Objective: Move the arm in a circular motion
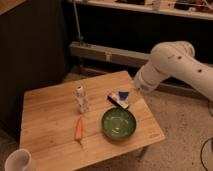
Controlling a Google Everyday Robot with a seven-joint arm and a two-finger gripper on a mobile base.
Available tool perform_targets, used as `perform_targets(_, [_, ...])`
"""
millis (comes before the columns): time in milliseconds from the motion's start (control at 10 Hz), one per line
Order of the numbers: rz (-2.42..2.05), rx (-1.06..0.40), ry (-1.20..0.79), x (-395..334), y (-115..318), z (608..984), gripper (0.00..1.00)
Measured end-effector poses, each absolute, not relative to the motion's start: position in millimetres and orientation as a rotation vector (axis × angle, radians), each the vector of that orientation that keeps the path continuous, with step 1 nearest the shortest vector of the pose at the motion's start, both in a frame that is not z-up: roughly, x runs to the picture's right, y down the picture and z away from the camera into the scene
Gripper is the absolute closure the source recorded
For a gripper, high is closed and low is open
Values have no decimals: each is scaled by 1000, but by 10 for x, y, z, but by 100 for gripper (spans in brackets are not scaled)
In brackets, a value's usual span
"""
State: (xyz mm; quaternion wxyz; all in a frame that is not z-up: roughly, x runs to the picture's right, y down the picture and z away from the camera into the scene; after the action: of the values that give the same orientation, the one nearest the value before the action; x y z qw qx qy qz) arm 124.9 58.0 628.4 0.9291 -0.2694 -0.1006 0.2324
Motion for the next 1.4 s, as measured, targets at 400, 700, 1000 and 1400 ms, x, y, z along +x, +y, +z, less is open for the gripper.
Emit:
perform_targets(400, [342, -591, -232, 973, 1039, 6315, 35])
perform_targets(700, [141, -591, -264, 151, 1012, 5987, 35])
perform_targets(1000, [-56, -626, -336, -772, 1022, 5671, 35])
perform_targets(1400, [-251, -649, -431, -1713, 820, 5729, 35])
